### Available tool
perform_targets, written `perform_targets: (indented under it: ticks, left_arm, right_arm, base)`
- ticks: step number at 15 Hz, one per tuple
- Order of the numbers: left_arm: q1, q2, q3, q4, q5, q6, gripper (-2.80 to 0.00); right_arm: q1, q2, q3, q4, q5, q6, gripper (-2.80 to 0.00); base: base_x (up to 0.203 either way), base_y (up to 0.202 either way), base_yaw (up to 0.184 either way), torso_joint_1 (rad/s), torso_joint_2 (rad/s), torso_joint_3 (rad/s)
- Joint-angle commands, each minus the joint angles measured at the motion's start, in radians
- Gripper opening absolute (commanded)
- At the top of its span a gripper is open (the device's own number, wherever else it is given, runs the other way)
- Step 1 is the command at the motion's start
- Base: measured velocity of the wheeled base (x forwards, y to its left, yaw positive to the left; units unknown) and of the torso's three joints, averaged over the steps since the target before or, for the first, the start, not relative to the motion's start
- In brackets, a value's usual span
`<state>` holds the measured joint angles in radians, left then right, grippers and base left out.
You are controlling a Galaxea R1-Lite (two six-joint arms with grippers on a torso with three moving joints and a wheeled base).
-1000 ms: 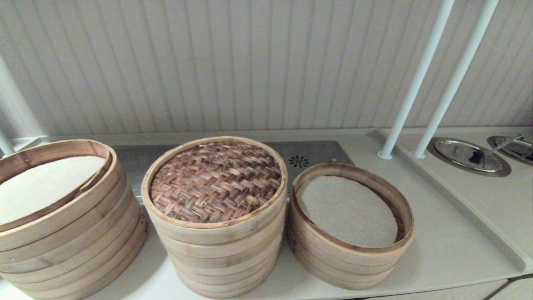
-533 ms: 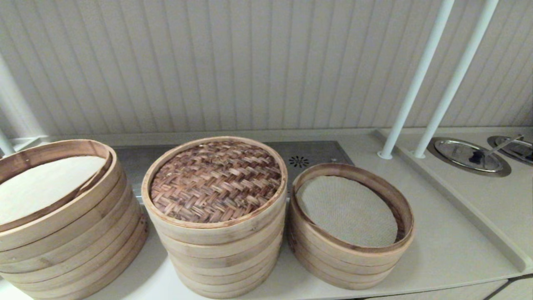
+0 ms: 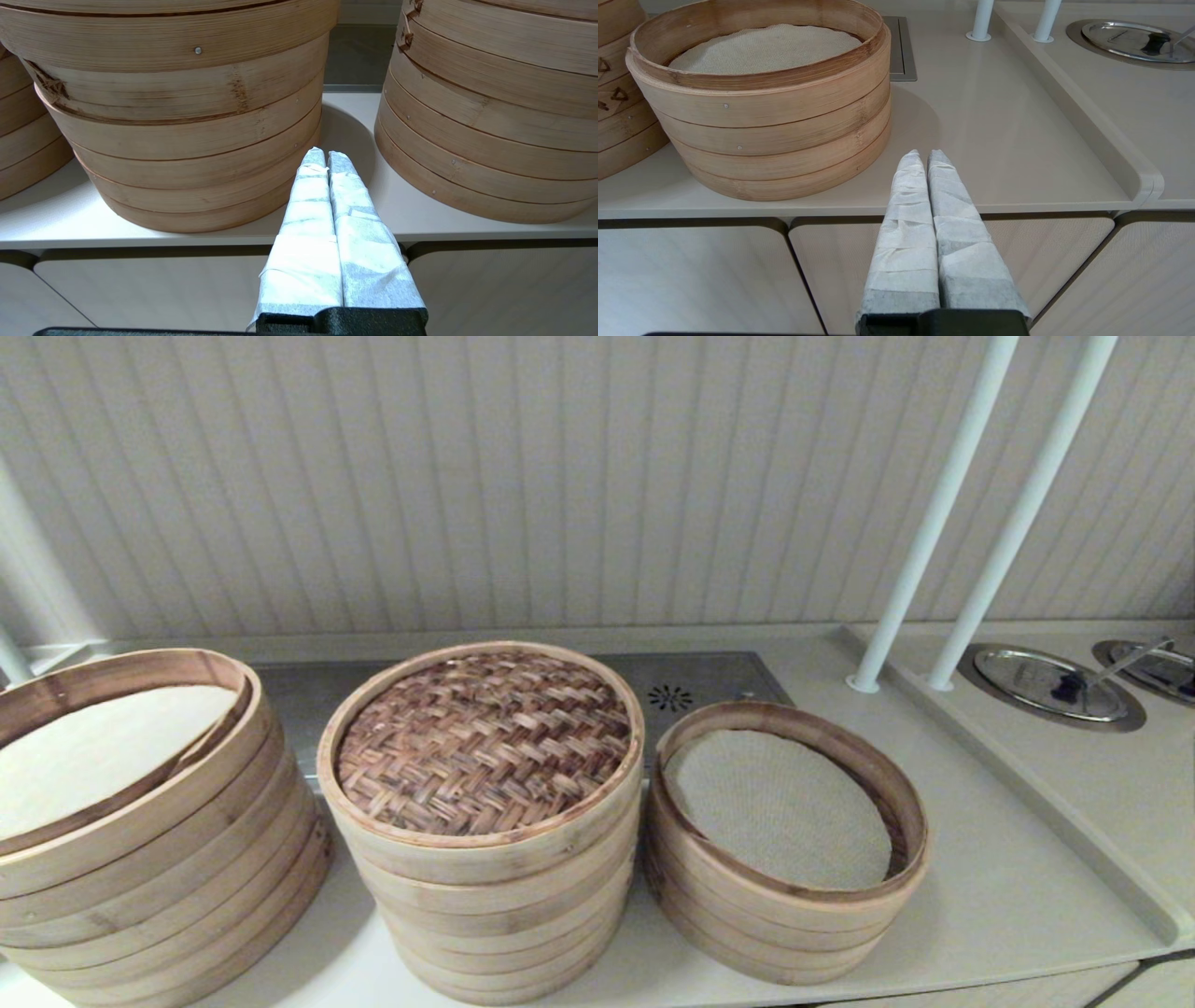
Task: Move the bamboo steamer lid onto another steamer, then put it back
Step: Pick up the steamer
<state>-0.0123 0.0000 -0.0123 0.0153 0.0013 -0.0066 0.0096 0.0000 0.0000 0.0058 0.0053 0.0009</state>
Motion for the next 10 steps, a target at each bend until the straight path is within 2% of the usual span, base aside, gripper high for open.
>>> perform_targets:
  ticks: [1, 5, 10]
  left_arm:
    - [0.000, 0.002, 0.000, 0.000, 0.000, 0.000, -2.80]
    - [0.000, 0.002, 0.000, 0.000, 0.000, 0.000, -2.80]
    - [0.000, 0.002, 0.000, 0.000, 0.000, 0.000, -2.80]
  right_arm:
    - [0.000, 0.003, 0.000, -0.003, 0.002, -0.001, -2.80]
    - [0.003, 0.004, -0.043, 0.003, 0.026, -0.039, -2.80]
    - [0.006, 0.184, -0.291, 0.036, 0.102, -0.042, -2.80]
  base:
    - [0.000, 0.000, 0.000, 0.000, 0.00, 0.000]
    - [0.000, 0.000, 0.000, 0.000, 0.00, 0.000]
    - [0.000, 0.000, 0.000, 0.000, 0.00, 0.000]
